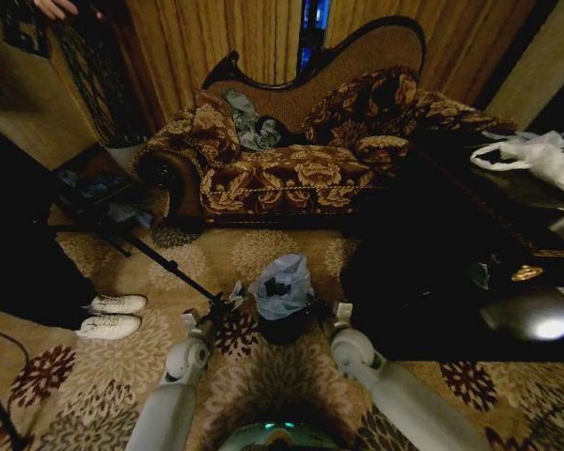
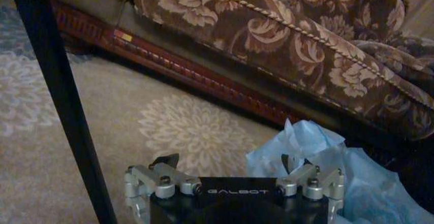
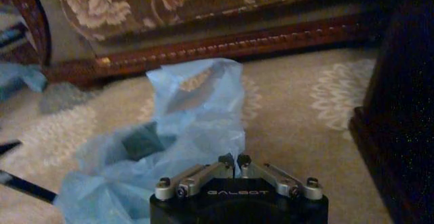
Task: Place a garbage bag over the trash bin.
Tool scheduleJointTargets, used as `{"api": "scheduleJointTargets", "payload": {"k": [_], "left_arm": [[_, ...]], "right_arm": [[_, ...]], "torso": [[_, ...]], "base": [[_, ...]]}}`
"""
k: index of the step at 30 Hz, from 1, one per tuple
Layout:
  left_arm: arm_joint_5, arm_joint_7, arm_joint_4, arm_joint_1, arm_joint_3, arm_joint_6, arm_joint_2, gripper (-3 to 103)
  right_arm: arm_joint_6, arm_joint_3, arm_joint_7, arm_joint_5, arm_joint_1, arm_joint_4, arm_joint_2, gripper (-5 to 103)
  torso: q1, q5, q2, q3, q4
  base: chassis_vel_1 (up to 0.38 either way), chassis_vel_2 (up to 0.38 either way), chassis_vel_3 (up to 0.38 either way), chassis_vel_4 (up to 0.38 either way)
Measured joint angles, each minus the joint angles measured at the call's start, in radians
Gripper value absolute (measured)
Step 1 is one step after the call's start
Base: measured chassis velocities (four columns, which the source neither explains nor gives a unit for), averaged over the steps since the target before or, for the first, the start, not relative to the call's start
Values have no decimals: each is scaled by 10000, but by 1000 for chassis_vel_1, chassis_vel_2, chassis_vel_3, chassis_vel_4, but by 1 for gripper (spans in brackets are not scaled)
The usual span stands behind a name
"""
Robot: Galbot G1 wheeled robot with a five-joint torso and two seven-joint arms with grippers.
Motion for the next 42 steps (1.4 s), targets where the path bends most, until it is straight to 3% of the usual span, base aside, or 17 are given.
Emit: {"api": "scheduleJointTargets", "payload": {"k": [10, 31, 42], "left_arm": [[-87, -2, -76, 47, -106, -125, 106, 100], [-186, 14, 166, -174, -140, -142, 114, 100], [-219, 34, 235, -170, -165, -198, 102, 100]], "right_arm": [[24, -205, -697, -1279, -530, -1340, 249, 0], [291, -675, -1211, -1784, -694, -1762, 342, 0], [892, -877, -1405, -2913, -639, -2744, 1107, 0]], "torso": [[0, 1, 0, 0, 0], [0, -1, 0, 0, 0], [-1, -1, 0, 0, 1]], "base": [[0, 0, 0, 0], [0, 0, 0, 0], [0, 0, 0, 0]]}}
